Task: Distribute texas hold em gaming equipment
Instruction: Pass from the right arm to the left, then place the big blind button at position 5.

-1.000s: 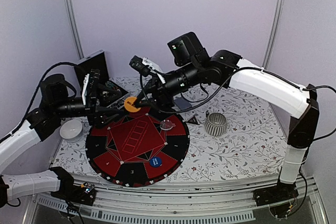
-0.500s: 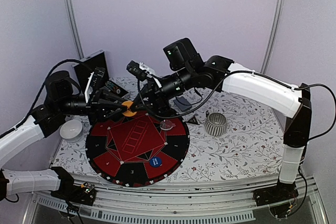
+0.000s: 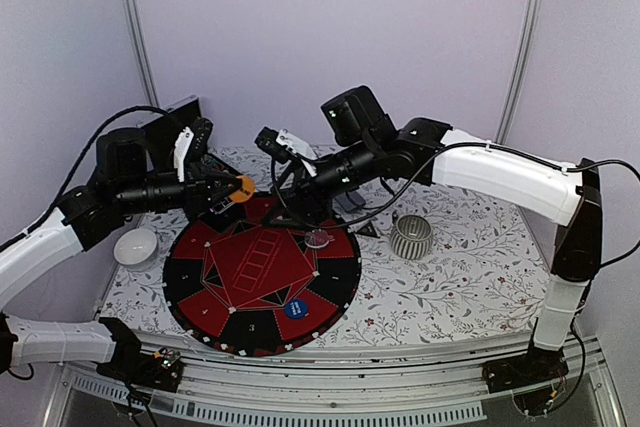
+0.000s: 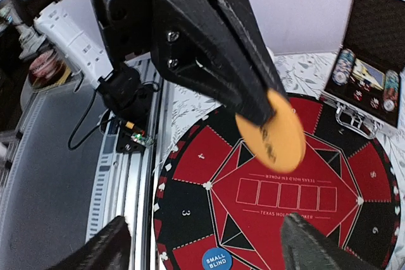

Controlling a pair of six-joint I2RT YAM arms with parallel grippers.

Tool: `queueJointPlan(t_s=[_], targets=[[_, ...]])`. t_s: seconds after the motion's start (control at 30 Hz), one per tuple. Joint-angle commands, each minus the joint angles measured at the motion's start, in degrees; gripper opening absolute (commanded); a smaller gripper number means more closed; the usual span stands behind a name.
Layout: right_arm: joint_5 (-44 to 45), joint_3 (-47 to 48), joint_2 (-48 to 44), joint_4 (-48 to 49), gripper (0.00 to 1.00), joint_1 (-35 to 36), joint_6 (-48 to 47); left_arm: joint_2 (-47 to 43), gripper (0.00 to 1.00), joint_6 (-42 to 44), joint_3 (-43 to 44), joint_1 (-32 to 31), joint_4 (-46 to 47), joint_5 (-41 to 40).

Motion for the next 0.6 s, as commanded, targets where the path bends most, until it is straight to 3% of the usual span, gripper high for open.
queueJointPlan(t_s=[0.0,0.23,0.43,0.57], targets=[[10.7,-5.0,-6.0,2.1,1.0,-3.2,4.6,5.0,0.0,-4.5,4.7,-0.3,-16.6,-27.6],[16.0,-13.9,-12.6,4.4,0.99,-5.7,7.2,13.4,0.0,-23.5,4.9,-4.3,-35.4,-58.7],[16.1,-17.5,-14.8,5.2,0.99,-5.8,7.2,27.9,0.0,-33.9,7.0,-10.3,-44.3,-68.8],[15.6,-19.3,-16.3,5.3,0.99,-5.8,6.9,39.4,0.0,-42.7,9.0,-11.7,-52.3,-69.2]])
